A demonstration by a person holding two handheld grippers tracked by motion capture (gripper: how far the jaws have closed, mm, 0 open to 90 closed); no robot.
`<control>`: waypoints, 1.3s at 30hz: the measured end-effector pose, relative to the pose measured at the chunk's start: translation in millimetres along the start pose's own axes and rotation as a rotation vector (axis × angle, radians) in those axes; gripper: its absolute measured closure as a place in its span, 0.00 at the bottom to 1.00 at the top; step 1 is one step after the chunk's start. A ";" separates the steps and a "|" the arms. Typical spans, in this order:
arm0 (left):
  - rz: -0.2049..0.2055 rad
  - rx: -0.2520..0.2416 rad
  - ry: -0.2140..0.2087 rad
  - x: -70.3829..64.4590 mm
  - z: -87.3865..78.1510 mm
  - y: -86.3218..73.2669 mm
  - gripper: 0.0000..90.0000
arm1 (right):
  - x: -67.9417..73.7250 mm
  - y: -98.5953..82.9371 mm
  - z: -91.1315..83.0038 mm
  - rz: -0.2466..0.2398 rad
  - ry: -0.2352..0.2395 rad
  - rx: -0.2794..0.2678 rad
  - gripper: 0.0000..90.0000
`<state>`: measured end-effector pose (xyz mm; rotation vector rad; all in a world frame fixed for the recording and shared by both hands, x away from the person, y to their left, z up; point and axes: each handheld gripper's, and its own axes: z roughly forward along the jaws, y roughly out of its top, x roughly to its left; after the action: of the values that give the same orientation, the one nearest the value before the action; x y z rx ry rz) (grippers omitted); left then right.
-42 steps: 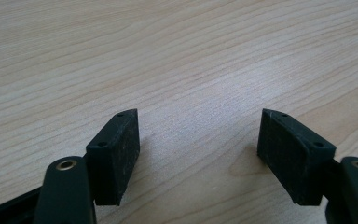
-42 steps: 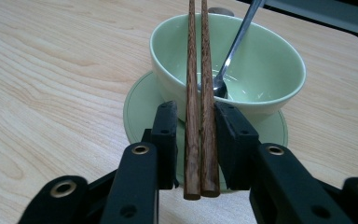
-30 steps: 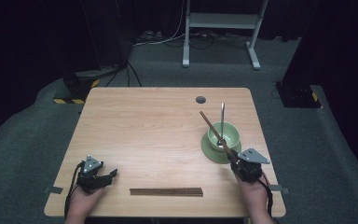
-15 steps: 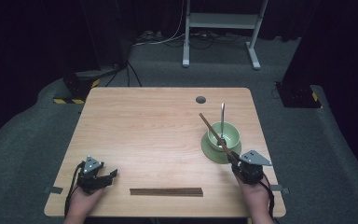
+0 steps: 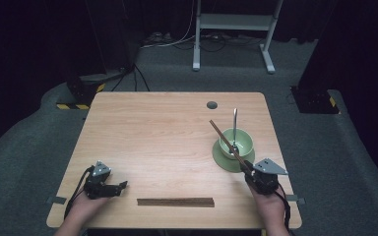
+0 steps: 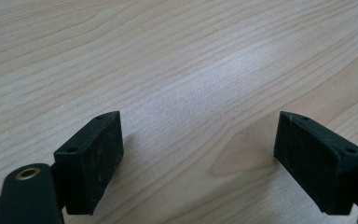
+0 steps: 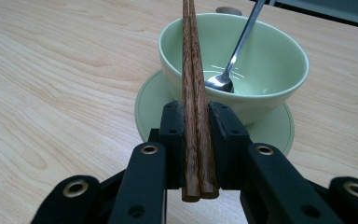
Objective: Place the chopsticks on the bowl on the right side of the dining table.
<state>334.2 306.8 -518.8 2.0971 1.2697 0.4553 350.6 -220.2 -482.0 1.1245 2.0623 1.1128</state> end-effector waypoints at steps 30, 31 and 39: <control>0.039 -0.106 -0.139 -65.2 19.2 101.9 0.18 | 5.5 3.5 3.6 0.002 -0.021 0.001 0.74; 0.045 -0.105 -0.140 -69.0 21.5 104.5 0.18 | 4.8 3.2 3.5 0.006 -0.025 0.003 0.74; 0.091 -0.117 -0.150 -96.0 38.2 126.3 0.20 | 2.0 1.7 3.2 0.016 -0.068 0.017 0.72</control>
<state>394.3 167.5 -458.7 2.0547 1.0412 0.3945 352.7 -216.6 -482.3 1.1724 2.0175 1.0517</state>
